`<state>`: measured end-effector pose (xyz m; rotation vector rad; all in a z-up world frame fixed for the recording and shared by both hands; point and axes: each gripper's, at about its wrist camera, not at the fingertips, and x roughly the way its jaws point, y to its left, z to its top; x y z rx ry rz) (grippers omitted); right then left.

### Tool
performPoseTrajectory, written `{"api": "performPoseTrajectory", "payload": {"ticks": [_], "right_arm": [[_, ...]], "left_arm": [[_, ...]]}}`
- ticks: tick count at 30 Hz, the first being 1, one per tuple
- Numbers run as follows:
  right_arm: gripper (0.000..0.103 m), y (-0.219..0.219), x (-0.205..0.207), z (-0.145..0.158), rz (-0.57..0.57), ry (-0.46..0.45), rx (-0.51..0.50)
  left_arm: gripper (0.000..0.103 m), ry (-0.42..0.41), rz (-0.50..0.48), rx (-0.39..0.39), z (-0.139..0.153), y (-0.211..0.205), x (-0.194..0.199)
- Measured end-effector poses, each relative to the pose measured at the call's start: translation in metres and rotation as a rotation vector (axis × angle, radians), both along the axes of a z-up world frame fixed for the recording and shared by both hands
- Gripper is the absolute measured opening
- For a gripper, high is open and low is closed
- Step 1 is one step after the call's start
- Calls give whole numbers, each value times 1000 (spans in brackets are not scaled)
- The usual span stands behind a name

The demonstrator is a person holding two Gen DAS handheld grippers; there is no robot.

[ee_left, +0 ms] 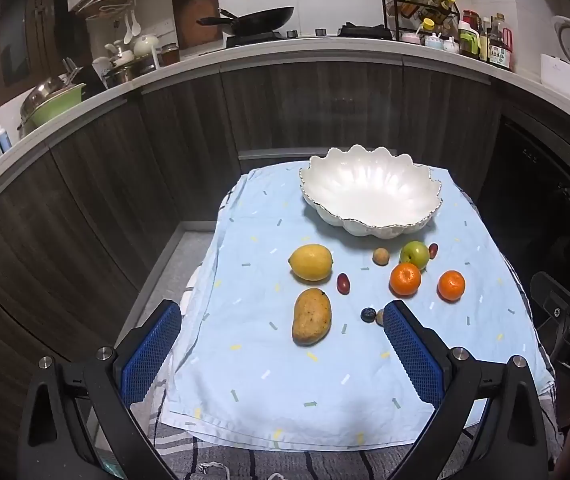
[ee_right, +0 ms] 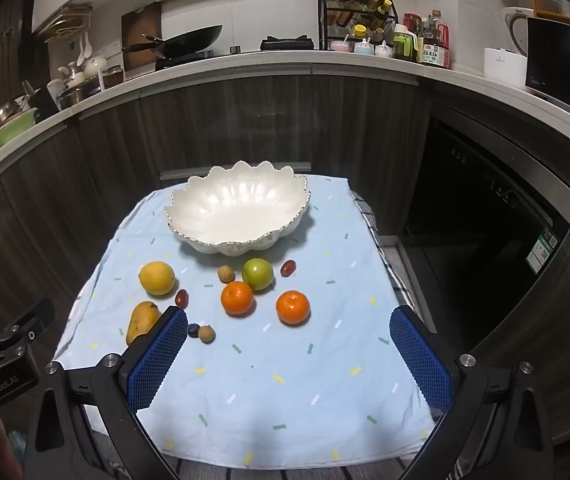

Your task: Organize fruits

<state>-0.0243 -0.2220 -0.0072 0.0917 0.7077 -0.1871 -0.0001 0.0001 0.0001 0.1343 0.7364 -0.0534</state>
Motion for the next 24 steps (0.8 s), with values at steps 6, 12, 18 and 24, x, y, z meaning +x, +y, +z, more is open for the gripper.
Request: {"api": "performPoseTrajectory", "payload": {"ticks": [6, 12, 18, 24], "right_arm": [[102, -1, -1, -1, 1, 4, 6], [102, -4, -1, -2, 1, 1, 13], [102, -3, -1, -2, -3, 3, 13], [102, -2, -2, -1, -2, 4, 15]], "left_arm": [[103, 5, 0, -1, -6, -4, -1], [103, 12, -12, -13, -5, -4, 2], [103, 9, -20, -23, -4, 0, 0], [103, 9, -19, -21, -2, -1, 0]]}}
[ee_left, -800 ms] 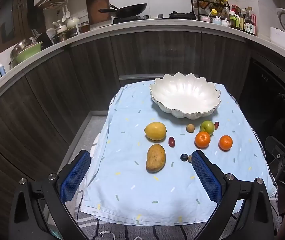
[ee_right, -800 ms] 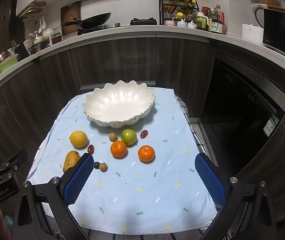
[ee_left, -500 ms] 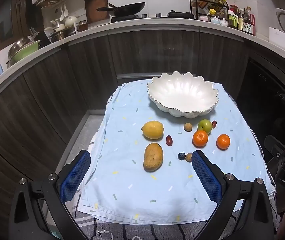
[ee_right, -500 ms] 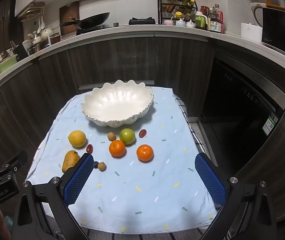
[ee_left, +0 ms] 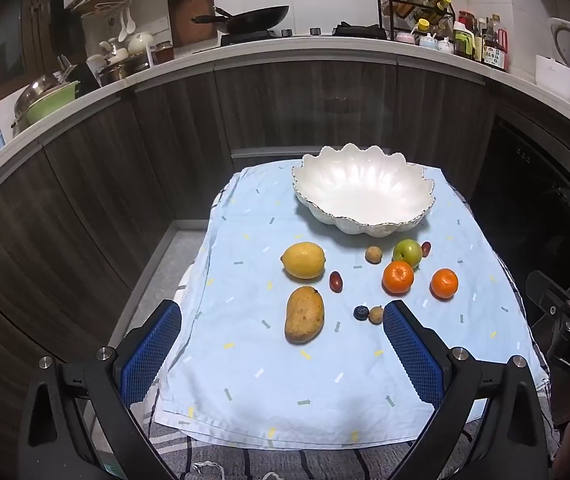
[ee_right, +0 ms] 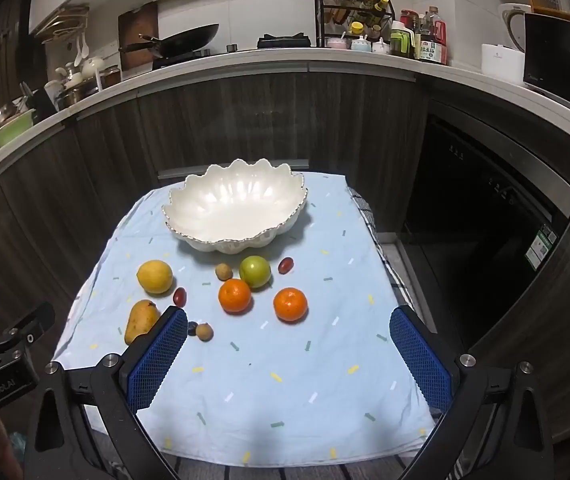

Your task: Organize fruits

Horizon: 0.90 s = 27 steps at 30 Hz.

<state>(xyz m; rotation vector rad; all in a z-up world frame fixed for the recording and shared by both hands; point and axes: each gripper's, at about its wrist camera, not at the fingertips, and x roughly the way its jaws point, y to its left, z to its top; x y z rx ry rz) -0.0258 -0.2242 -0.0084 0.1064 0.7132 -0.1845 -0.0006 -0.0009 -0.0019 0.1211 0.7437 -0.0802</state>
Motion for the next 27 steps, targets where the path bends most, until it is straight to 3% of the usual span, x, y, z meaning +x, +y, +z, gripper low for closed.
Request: {"api": "performPoseTrajectory", "payload": {"ticks": [27], "right_arm": [[102, -1, 0, -2, -5, 2, 6]], "left_arm": [[103, 2, -1, 0, -2, -1, -1]]}}
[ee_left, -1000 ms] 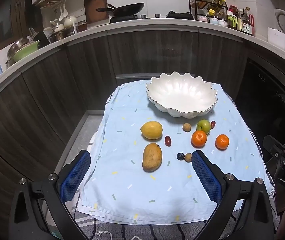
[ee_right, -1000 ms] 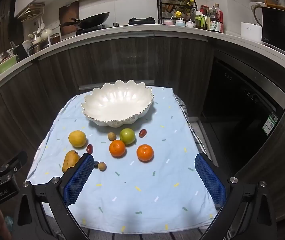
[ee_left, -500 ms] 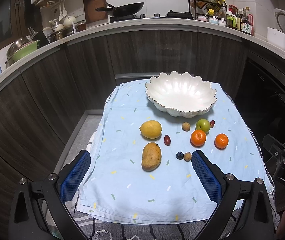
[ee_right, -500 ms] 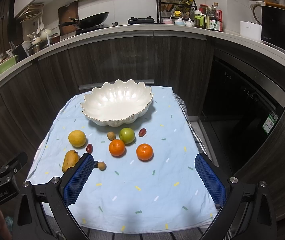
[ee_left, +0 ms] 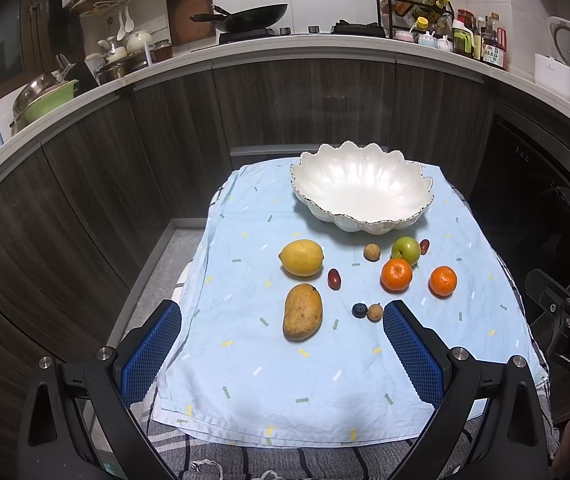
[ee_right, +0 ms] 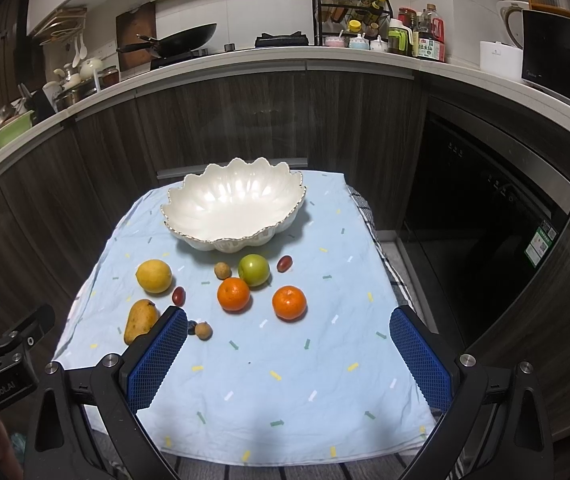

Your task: Organize fruits

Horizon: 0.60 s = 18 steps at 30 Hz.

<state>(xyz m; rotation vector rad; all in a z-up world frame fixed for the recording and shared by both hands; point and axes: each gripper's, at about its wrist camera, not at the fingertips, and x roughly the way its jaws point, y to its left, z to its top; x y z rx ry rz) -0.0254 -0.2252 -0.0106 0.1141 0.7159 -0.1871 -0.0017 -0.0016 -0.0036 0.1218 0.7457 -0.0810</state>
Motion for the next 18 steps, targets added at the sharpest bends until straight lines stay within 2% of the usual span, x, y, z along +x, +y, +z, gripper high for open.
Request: {"api": "performPoseTrajectory", "payload": {"ticks": [18], "right_arm": [[102, 0, 0, -1, -1, 1, 2]], "left_arm": [[103, 2, -1, 0, -1, -1, 0]]}}
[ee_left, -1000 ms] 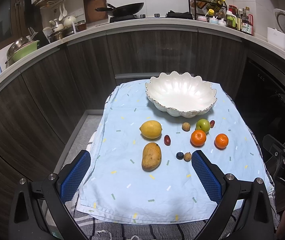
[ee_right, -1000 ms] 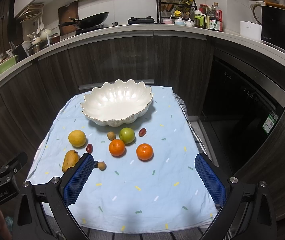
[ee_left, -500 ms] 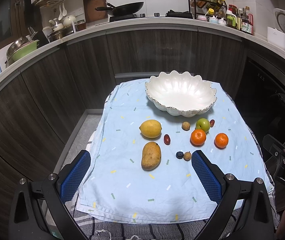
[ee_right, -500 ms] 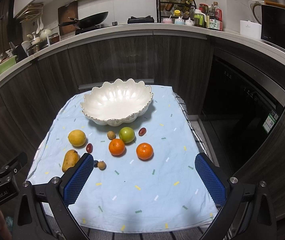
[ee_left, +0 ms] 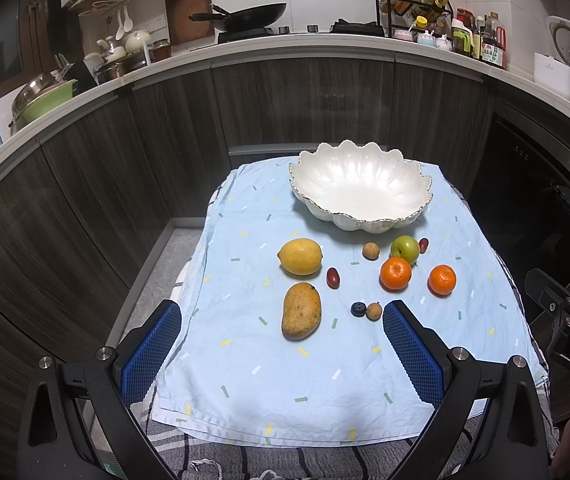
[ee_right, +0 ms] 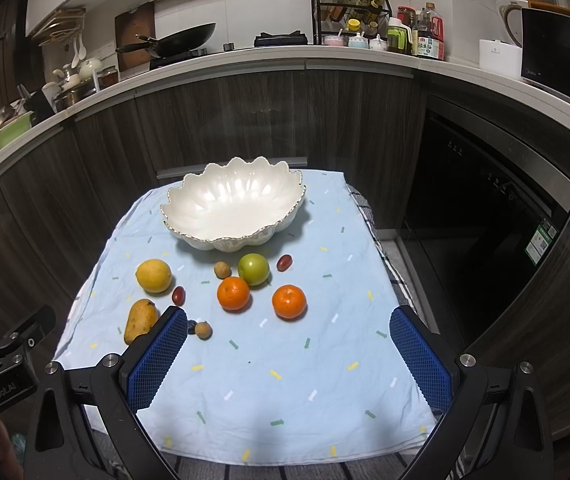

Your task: Organize fruits

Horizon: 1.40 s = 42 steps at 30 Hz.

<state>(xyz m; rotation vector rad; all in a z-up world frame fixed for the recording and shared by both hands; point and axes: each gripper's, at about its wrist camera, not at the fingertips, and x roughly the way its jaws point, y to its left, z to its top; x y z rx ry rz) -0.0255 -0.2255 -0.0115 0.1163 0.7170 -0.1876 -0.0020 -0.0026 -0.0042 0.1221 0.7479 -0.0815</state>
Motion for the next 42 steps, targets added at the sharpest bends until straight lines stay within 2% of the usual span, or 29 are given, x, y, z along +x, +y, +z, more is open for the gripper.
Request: {"api": "performPoseTrajectory", "payload": {"ticks": [21, 42], "right_arm": [[102, 1, 3, -7, 0, 17, 10], [102, 4, 34, -25, 17, 71, 10]], "left_arm": [[103, 8, -5, 9, -11, -6, -1], [103, 55, -18, 34, -25, -4, 31]]}}
